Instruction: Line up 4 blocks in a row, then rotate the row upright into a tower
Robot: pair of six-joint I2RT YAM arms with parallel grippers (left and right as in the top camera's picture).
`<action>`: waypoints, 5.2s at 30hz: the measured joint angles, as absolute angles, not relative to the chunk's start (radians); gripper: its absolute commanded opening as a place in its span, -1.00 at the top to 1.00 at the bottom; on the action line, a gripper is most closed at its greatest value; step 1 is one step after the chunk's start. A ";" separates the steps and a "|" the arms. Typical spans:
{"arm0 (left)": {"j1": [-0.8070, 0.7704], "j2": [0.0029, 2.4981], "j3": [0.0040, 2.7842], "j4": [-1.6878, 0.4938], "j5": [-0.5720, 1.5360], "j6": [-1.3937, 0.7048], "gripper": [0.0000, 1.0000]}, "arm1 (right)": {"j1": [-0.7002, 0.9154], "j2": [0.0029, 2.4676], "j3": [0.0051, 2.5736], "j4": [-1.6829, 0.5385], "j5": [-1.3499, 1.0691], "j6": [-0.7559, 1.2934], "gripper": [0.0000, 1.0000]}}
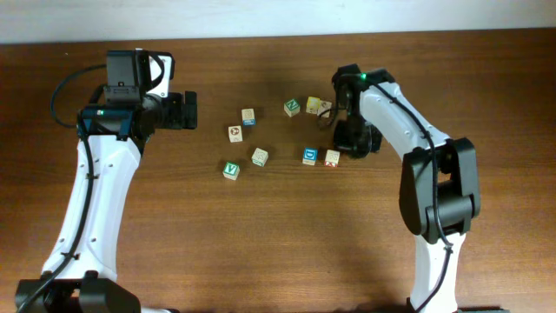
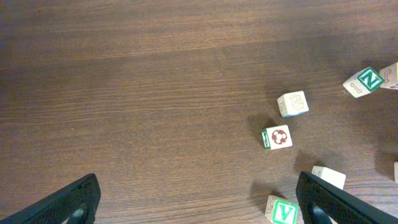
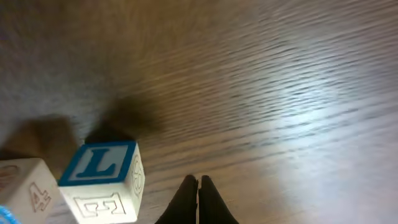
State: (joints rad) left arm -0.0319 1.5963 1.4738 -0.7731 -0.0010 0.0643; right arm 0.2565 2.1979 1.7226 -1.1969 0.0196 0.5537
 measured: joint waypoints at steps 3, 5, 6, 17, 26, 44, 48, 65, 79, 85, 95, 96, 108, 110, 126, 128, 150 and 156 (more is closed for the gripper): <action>-0.032 1.596 1.474 -0.773 -0.001 0.064 -0.98 | 0.263 2.198 1.668 -1.133 -0.023 0.540 0.90; -0.032 1.596 1.474 -0.775 -0.001 0.064 -0.98 | 0.264 2.198 1.664 -1.093 -0.051 0.526 0.87; -0.032 1.596 1.474 -0.774 -0.001 0.064 -0.98 | 0.269 2.198 1.664 -1.078 -0.063 0.520 0.84; -0.032 1.596 1.474 -0.774 -0.001 0.064 -0.98 | 0.376 2.198 1.665 -0.948 -0.099 0.426 0.64; -0.032 1.596 1.474 -0.774 -0.001 0.064 -0.98 | 0.438 2.185 1.899 -0.970 -0.185 0.468 -0.26; -0.032 1.596 1.474 -0.774 -0.001 0.064 -0.98 | 0.651 2.333 1.900 -0.918 -0.020 0.861 0.26; -0.032 1.596 1.474 -0.774 -0.001 0.064 -0.98 | 0.651 2.333 1.900 -0.934 0.007 0.802 0.29; -0.032 1.596 1.474 -0.774 -0.001 0.064 -0.98 | 0.597 2.333 1.911 -0.976 0.019 0.590 0.00; -0.032 1.596 1.474 -0.774 -0.001 0.064 -0.98 | 0.679 2.345 2.047 -0.983 0.003 0.577 0.84; -0.032 1.596 1.474 -0.774 -0.001 0.064 -0.98 | 0.677 2.399 2.044 -1.017 0.081 0.656 0.83; -0.032 1.596 1.474 -0.774 -0.001 0.064 -0.98 | 0.628 2.399 2.038 -1.086 0.116 0.730 0.91; -0.032 1.596 1.474 -0.774 -0.001 0.064 -0.98 | 0.628 2.399 2.038 -1.086 0.116 0.730 0.90; -0.032 1.596 1.474 -0.775 -0.001 0.064 -0.98 | 0.732 2.373 2.128 -1.007 -0.107 0.712 -0.21; -0.032 1.596 1.474 -0.774 -0.001 0.064 -0.98 | 0.767 2.404 2.128 -0.968 -0.119 0.757 -0.24; -0.032 1.596 1.474 -0.774 -0.001 0.064 -0.98 | 0.695 2.464 2.136 -1.069 -0.080 0.680 0.51; -0.032 1.596 1.474 -0.774 -0.001 0.064 -0.98 | 0.641 2.464 2.136 -1.077 -0.073 0.643 0.51; -0.032 1.596 1.475 -0.774 -0.001 0.064 -0.98 | 0.604 2.464 2.315 -1.231 -0.005 0.574 0.90; -0.032 1.596 1.475 -0.774 -0.001 0.064 -0.98 | 0.664 2.462 2.210 -1.140 -0.012 0.640 0.92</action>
State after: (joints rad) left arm -0.0319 1.5963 1.4750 -0.7742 -0.0010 0.0643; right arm 0.6640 2.4619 2.2105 -1.1400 -0.0124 0.6399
